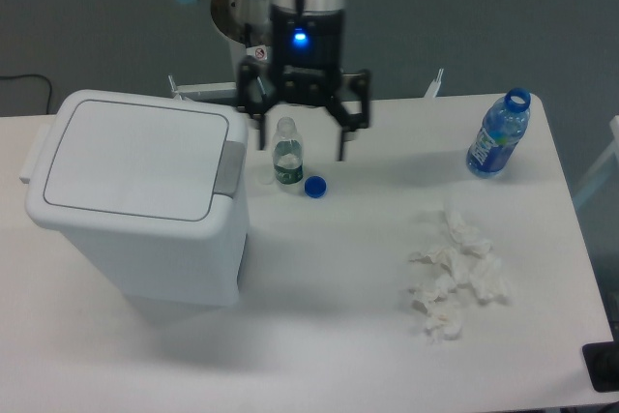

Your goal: Close the trash can

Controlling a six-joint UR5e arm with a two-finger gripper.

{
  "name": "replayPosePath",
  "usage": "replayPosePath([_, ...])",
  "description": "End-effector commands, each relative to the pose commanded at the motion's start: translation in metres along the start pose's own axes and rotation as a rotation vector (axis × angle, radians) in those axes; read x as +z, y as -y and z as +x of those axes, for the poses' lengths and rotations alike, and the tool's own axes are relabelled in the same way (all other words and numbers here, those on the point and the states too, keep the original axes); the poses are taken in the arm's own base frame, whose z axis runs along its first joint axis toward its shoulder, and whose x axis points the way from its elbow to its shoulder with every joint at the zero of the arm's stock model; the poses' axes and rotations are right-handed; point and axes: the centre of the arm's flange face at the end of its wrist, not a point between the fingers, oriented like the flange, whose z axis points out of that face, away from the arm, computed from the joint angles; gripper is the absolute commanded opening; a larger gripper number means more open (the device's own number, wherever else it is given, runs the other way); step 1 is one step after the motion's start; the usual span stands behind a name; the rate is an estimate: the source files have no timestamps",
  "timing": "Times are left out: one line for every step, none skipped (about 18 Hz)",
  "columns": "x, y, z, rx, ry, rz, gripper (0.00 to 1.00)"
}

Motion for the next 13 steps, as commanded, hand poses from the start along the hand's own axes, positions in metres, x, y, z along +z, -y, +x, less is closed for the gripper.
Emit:
replayPosePath([0.013, -0.007, -0.008, 0.065, 0.004, -0.04, 1.0])
replayPosePath([0.017, -0.01, -0.015, 0.135, 0.022, -0.083, 1.0])
replayPosePath([0.011, -0.011, -0.021, 0.209, 0.058, -0.129, 1.0])
replayPosePath([0.009, -0.014, -0.03, 0.271, 0.08, -0.174, 1.0])
replayPosePath([0.013, -0.018, -0.036, 0.314, 0.082, -0.202, 1.0])
replayPosePath([0.013, -0.021, -0.039, 0.345, 0.08, -0.21, 1.0])
replayPosePath([0.011, -0.025, -0.045, 0.359, 0.083, -0.215, 1.0])
replayPosePath([0.008, -0.035, -0.055, 0.364, 0.086, -0.226, 1.0])
replayPosePath([0.007, -0.046, -0.063, 0.382, 0.078, -0.237, 1.0])
replayPosePath([0.007, -0.057, -0.069, 0.409, 0.055, -0.254, 1.0])
replayPosePath([0.003, -0.066, -0.073, 0.439, 0.036, -0.268, 1.0])
replayPosePath([0.0, -0.074, -0.076, 0.447, 0.026, -0.277, 1.0])
replayPosePath([-0.002, -0.075, -0.075, 0.446, 0.022, -0.278, 1.0])
